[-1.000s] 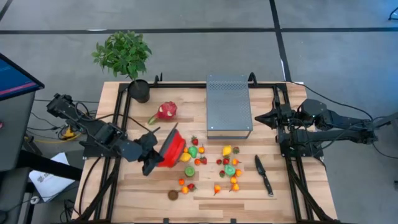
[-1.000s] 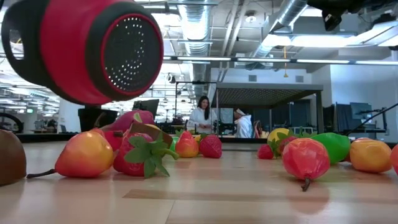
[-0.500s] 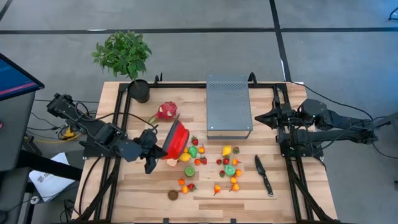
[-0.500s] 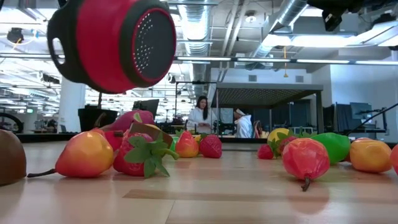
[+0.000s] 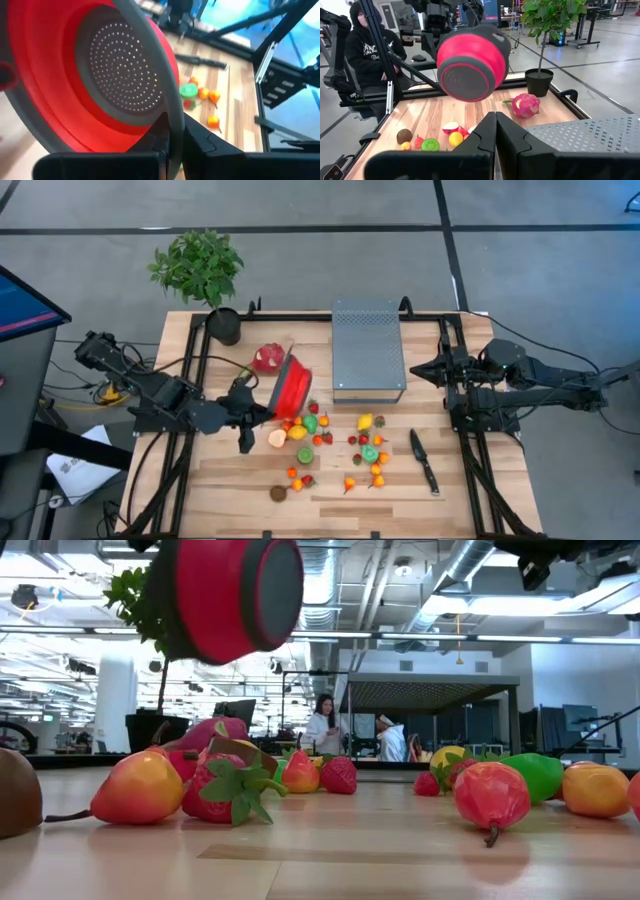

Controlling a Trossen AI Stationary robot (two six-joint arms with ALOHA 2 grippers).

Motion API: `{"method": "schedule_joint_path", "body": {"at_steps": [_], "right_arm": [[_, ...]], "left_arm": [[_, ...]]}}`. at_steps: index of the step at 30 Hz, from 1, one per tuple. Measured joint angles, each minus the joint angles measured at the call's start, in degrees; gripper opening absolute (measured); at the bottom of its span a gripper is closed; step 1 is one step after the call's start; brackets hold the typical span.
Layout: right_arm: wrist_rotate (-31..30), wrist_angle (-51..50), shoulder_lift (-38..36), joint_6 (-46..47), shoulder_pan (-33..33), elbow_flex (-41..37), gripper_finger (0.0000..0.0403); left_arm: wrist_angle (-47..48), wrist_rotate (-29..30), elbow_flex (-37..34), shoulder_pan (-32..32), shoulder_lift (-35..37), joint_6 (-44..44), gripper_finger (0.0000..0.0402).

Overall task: Pick & Place Fruit
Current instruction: Put the red colander on the shelf

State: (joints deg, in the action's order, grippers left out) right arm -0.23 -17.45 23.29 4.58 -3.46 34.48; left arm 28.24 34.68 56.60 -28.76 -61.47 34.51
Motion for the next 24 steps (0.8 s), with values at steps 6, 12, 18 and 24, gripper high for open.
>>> {"method": "schedule_joint_path", "body": {"at_steps": [6,12,18,24], "right_arm": [[0.0,-0.1,0.0,-0.2,0.0,0.0,0.0],[0.0,-0.1,0.0,-0.6,0.0,0.0,0.0],[0.0,-0.1,0.0,-1.2,0.0,0.0,0.0],[0.0,-0.1,0.0,-2.0,0.0,0.0,0.0]], "left_arm": [[-7.0,0.0,0.0,3.7,0.0,-7.7,0.0012],[-10.0,-0.7,0.6,9.0,0.0,-12.4,0.0012],[-12.3,-0.7,3.4,14.0,-0.1,-20.8,0.0012],[-16.9,-0.8,5.2,17.0,-0.3,-28.7,0.0012]]}}
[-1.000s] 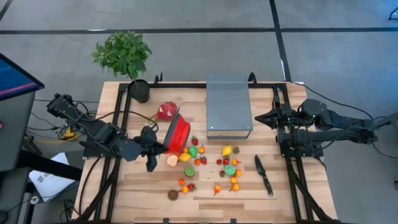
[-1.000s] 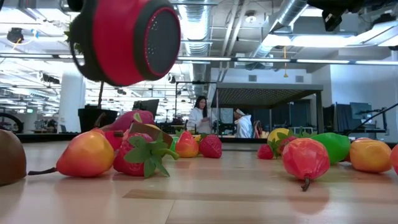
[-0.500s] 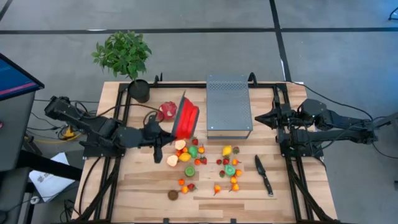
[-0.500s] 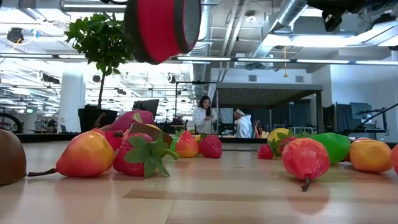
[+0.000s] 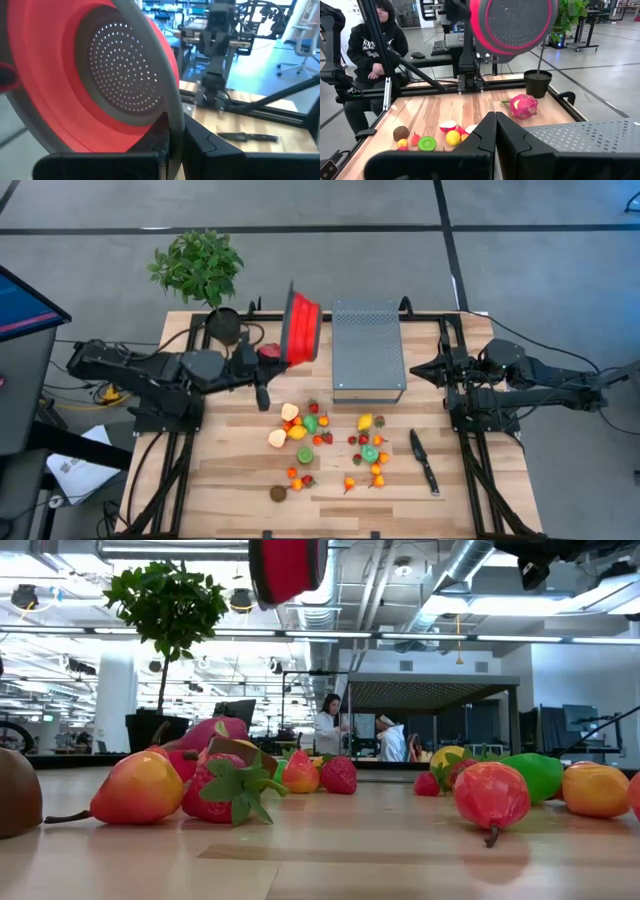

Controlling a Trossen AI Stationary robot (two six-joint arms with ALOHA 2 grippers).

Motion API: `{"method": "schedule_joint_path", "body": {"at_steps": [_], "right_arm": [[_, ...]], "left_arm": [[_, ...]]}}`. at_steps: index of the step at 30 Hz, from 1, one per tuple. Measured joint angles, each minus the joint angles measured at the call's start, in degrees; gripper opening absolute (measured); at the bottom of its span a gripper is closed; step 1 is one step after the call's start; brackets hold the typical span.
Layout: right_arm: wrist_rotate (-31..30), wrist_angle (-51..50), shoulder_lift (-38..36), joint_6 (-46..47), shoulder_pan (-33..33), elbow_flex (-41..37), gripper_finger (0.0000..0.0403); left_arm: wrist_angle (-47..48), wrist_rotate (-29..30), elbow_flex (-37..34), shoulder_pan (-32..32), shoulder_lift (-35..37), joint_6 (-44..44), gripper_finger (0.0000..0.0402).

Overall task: Pick & Place Fruit
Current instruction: Put the red colander on the shelf

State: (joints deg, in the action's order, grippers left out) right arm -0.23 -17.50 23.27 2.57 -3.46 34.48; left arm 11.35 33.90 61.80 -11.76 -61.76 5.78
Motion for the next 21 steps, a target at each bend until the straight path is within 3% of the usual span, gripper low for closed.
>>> {"method": "schedule_joint_path", "body": {"at_steps": [21], "right_arm": [[0.2,-0.6,0.0,-0.1,0.0,0.0,0.0]], "left_arm": [[-1.3,-0.1,15.2,6.1,-15.3,-14.1,0.0012]]}}
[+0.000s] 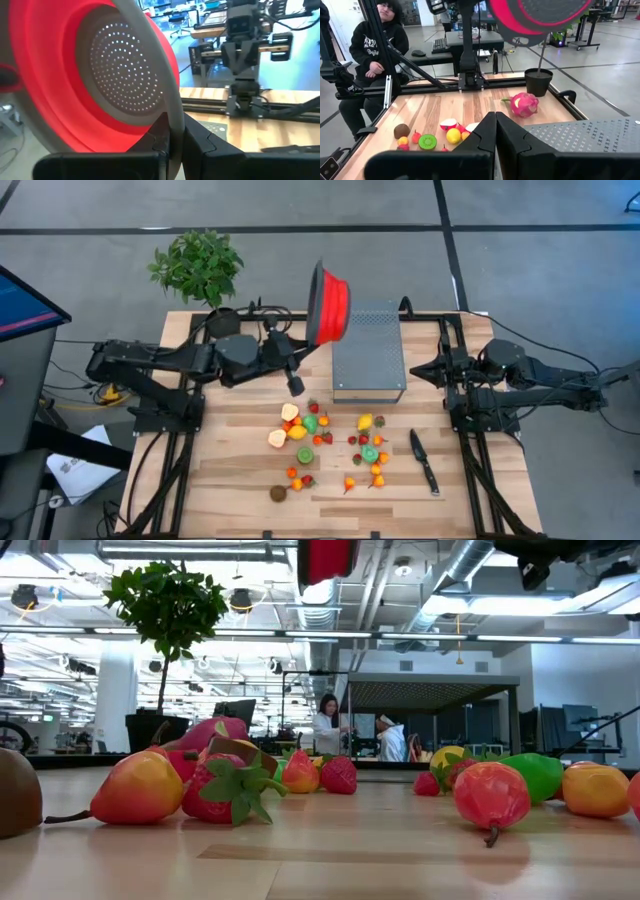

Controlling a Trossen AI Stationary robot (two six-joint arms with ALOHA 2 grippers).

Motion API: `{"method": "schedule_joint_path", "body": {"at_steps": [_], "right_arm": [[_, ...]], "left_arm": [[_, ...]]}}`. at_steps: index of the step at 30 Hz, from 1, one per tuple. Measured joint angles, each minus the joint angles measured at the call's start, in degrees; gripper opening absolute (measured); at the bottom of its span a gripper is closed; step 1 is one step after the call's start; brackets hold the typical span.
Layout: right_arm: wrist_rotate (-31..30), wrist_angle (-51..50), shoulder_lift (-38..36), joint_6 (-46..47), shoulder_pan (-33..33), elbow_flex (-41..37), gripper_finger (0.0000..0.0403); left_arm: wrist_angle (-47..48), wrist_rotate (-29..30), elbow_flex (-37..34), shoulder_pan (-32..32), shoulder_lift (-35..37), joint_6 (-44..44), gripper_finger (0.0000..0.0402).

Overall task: Pick & Place Fruit
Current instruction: Put the red colander on the shelf

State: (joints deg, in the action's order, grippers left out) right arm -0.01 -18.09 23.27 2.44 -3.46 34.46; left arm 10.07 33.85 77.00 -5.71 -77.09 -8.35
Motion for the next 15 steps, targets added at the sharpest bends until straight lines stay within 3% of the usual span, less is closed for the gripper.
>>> {"method": "schedule_joint_path", "body": {"at_steps": [8,15], "right_arm": [[0.0,-0.7,0.0,0.6,0.0,0.0,0.0],[0.0,-0.7,0.0,1.1,0.0,0.0,0.0]], "left_arm": [[-0.1,0.0,3.6,3.8,-4.1,-1.5,0.0012],[-1.2,-3.7,7.6,6.5,-8.1,-3.4,0.0012]]}}
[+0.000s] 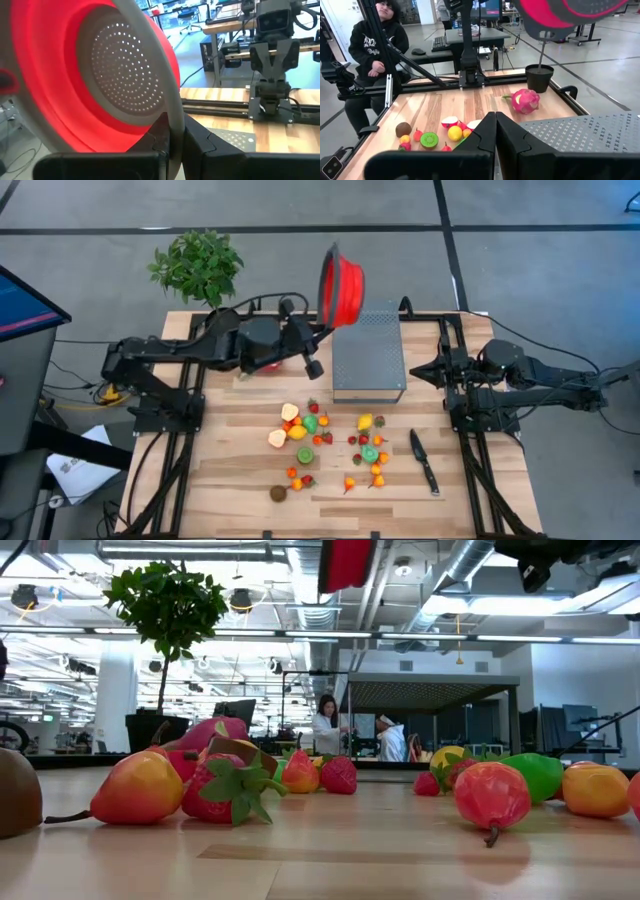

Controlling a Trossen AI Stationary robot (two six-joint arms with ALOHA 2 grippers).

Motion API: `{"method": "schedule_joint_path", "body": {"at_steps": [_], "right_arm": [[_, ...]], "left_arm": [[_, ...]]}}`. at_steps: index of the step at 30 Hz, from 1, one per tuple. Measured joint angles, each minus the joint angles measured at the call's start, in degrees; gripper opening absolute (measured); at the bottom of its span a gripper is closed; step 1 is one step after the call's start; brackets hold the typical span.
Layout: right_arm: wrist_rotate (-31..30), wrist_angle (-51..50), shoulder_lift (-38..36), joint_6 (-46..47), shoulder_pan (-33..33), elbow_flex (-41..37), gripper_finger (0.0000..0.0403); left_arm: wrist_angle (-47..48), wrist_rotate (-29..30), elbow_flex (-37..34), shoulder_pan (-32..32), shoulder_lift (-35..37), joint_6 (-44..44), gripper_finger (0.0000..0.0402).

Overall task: Pick & Place Fruit
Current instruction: Put the red colander on the shelf

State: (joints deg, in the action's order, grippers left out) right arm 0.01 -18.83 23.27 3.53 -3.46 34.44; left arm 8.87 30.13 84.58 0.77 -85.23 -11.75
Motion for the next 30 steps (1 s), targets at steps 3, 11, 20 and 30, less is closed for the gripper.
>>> {"method": "schedule_joint_path", "body": {"at_steps": [3,11,20,30], "right_arm": [[0.0,0.0,0.0,0.0,0.0,0.0,0.0],[0.0,0.0,0.0,0.0,0.0,0.0,0.0],[0.0,0.1,0.0,0.0,0.0,0.0,0.0],[0.0,-0.3,0.0,-0.5,0.0,0.0,0.0]], "left_arm": [[-0.3,0.0,2.0,0.4,-1.4,0.0,0.0012],[-0.6,-0.7,3.9,-0.2,-3.7,0.0,0.0012],[-0.2,-3.0,3.8,-2.4,-6.4,-2.6,0.0012],[3.8,-1.4,3.8,-4.6,-7.1,-8.9,0.0012]]}}
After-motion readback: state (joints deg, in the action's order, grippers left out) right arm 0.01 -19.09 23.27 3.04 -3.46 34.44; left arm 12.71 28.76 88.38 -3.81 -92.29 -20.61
